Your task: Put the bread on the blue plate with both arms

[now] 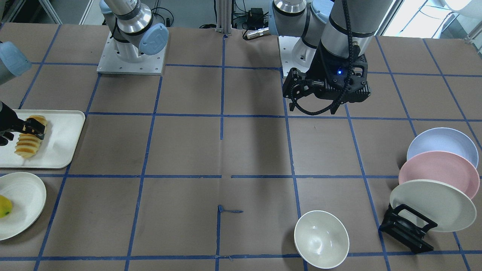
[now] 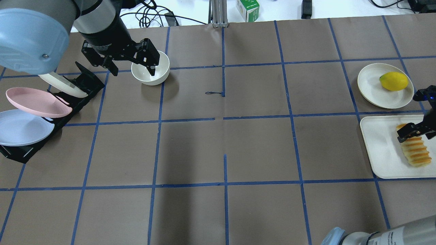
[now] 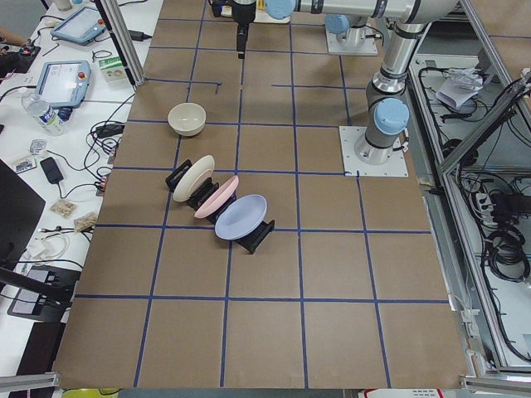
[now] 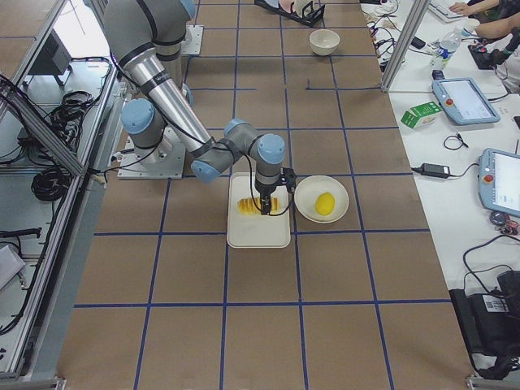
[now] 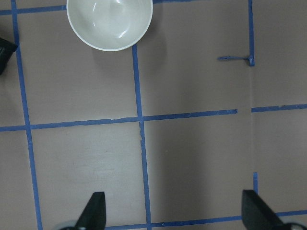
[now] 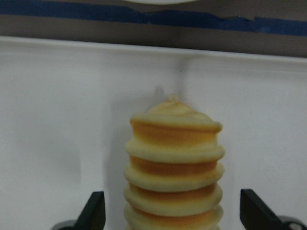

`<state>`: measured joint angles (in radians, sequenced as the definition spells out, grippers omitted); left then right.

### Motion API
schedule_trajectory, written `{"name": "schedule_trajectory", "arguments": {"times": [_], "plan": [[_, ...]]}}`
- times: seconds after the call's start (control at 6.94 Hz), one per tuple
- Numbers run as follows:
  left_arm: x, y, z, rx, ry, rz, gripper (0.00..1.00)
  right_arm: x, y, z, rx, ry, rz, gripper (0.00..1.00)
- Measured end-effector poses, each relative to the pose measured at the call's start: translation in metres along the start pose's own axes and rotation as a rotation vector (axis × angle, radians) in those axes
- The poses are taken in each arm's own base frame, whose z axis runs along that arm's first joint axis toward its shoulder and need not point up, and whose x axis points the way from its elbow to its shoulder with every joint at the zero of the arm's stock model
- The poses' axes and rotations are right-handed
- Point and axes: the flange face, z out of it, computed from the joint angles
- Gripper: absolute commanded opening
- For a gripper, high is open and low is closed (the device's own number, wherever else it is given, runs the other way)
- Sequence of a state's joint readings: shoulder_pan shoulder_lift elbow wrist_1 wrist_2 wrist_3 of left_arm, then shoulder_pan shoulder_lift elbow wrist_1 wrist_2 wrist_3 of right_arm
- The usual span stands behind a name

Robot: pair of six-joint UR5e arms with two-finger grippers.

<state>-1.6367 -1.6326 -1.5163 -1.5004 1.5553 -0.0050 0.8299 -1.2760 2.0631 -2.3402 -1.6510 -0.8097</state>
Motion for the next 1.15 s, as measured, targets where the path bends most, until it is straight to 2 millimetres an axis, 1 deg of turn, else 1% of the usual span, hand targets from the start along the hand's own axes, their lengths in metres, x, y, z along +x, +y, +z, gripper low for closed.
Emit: {"name": "schedule_trajectory", "arguments": {"times": [0.14,0.29,0.43,0.58,0.72,0.86,1.01,1.15], "plan": [[0.000,0.000,0.000,0.000,0.001,0.000,1.00,0.000,0.000,0.005,-0.007,-0.006,-0.002,1.00],[0.000,0.001,0.000,0.000,0.001,0.000,1.00,0.000,-0.001,0.007,-0.010,-0.010,-0.003,0.92],[0.000,0.002,0.000,0.000,0.001,0.000,1.00,0.000,-0.001,0.010,-0.013,-0.014,-0.003,0.62],[0.000,0.002,0.001,0.000,0.001,0.000,1.00,0.000,-0.001,0.013,-0.017,-0.019,0.001,0.28],[-0.004,0.001,0.000,0.002,0.000,-0.007,1.00,0.000,-0.001,0.014,-0.020,-0.021,0.008,0.00],[-0.022,-0.001,-0.004,0.008,-0.003,-0.039,1.00,0.000,-0.001,0.014,-0.022,-0.022,0.012,0.00],[-0.058,-0.004,-0.010,0.019,-0.006,-0.095,1.00,0.000,-0.001,0.012,-0.025,-0.024,0.012,0.00],[-0.103,-0.005,-0.020,0.036,-0.015,-0.164,1.00,-0.001,0.000,0.008,-0.027,-0.024,0.012,0.00]]}}
